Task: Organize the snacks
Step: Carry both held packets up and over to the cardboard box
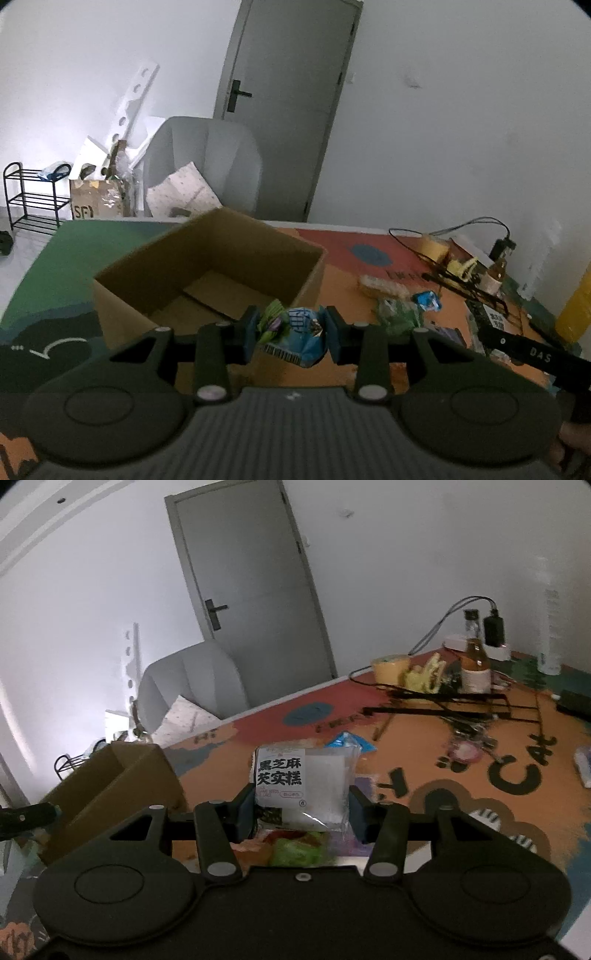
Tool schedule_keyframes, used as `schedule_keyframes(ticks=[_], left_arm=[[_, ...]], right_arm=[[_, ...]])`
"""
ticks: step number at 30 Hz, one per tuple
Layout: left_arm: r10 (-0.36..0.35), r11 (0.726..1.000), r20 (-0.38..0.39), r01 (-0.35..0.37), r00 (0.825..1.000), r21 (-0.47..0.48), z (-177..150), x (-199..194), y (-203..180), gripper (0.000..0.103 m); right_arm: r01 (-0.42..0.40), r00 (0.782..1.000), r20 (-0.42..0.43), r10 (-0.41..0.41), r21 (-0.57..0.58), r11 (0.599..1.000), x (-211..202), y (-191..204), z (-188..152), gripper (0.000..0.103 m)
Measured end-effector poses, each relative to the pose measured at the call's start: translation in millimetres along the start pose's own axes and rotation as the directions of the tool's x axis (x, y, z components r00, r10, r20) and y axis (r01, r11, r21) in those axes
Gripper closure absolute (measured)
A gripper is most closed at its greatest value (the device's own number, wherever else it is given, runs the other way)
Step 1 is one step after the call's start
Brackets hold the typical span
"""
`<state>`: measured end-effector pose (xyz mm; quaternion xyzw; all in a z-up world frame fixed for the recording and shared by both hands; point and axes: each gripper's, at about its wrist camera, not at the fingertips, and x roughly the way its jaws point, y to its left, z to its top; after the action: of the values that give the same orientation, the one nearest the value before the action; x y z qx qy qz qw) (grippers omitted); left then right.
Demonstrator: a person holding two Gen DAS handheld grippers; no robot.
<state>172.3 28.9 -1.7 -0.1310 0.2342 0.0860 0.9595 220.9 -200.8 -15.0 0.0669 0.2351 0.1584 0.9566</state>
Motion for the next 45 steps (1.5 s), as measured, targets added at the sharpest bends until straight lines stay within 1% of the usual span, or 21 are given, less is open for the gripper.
schedule_keyframes(ticks=[10,19,25,33,34,36,38,41,42,44,45], left_arm=[[0.033,0.999,0.037,-0.032,0.999,-0.015,19,-6,24,0.066],[0.061,0.997,0.050,-0.059,0.997,-0.038,35,2,47,0.066],[0.073,0.996,0.044,-0.070,0.996,-0.056,45,11,62,0.066],[0.075,0.994,-0.003,-0.075,0.997,-0.084,46,30,76,0.064],[0.075,0.993,-0.009,-0.076,0.997,-0.086,47,32,77,0.063],[0.079,0.993,-0.017,-0.080,0.997,-0.091,48,34,80,0.058],[0.090,0.990,-0.017,-0.091,0.996,-0.104,48,34,85,0.048],[0.098,0.988,-0.017,-0.099,0.995,-0.119,50,29,91,0.039],[0.100,0.987,-0.015,-0.101,0.995,-0.122,51,28,92,0.037],[0.104,0.987,-0.007,-0.104,0.995,-0.127,51,21,94,0.031],[0.106,0.986,-0.002,-0.105,0.994,-0.127,51,19,96,0.030]], right_arm=[[-0.066,0.998,-0.001,0.066,-0.018,0.998,11,33,8,0.054],[-0.139,0.990,-0.009,0.139,-0.044,0.989,20,66,18,0.054],[-0.201,0.979,-0.016,0.201,-0.044,0.979,27,91,28,0.054],[-0.255,0.967,-0.032,0.253,-0.072,0.964,42,124,33,0.054],[-0.261,0.965,-0.036,0.258,-0.076,0.962,44,128,33,0.054],[-0.272,0.962,-0.046,0.269,-0.080,0.959,48,134,32,0.054],[-0.284,0.958,-0.056,0.280,-0.084,0.955,51,142,30,0.054],[-0.308,0.950,-0.070,0.303,-0.085,0.948,55,152,28,0.054],[-0.315,0.948,-0.074,0.309,-0.086,0.945,56,155,28,0.054],[-0.327,0.944,-0.082,0.320,-0.086,0.941,57,160,26,0.054],[-0.332,0.942,-0.087,0.325,-0.084,0.940,58,163,25,0.054]])
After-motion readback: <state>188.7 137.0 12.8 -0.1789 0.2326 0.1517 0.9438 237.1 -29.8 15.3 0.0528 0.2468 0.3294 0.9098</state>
